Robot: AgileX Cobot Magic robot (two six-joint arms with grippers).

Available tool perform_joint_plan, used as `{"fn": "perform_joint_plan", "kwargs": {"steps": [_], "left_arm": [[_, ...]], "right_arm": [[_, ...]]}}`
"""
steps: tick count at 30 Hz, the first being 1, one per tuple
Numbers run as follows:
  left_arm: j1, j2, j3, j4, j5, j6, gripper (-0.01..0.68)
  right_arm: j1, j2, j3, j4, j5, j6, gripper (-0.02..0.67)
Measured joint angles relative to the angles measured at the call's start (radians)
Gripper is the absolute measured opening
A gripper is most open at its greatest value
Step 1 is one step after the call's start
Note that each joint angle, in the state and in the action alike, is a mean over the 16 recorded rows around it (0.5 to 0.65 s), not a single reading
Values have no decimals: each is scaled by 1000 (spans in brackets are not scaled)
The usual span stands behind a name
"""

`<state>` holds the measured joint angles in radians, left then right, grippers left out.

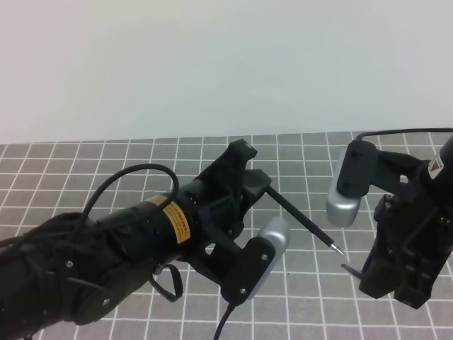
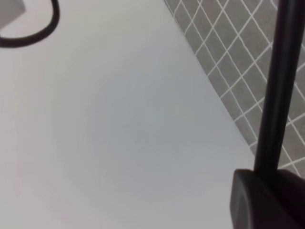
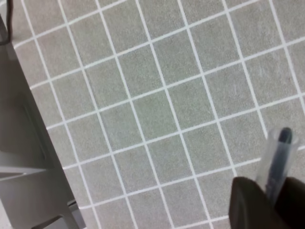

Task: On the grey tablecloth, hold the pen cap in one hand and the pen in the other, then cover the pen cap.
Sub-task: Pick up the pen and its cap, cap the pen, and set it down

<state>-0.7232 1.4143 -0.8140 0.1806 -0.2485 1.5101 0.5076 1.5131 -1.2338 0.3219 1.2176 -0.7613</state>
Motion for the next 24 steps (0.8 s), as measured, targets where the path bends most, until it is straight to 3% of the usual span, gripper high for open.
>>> {"fn": "perform_joint_plan", "kwargs": {"steps": [24], "left_arm": [[-10,-31,0,-18,39,-10,41]], "right_arm": [[0,0,0,-14,0,19,86]]}}
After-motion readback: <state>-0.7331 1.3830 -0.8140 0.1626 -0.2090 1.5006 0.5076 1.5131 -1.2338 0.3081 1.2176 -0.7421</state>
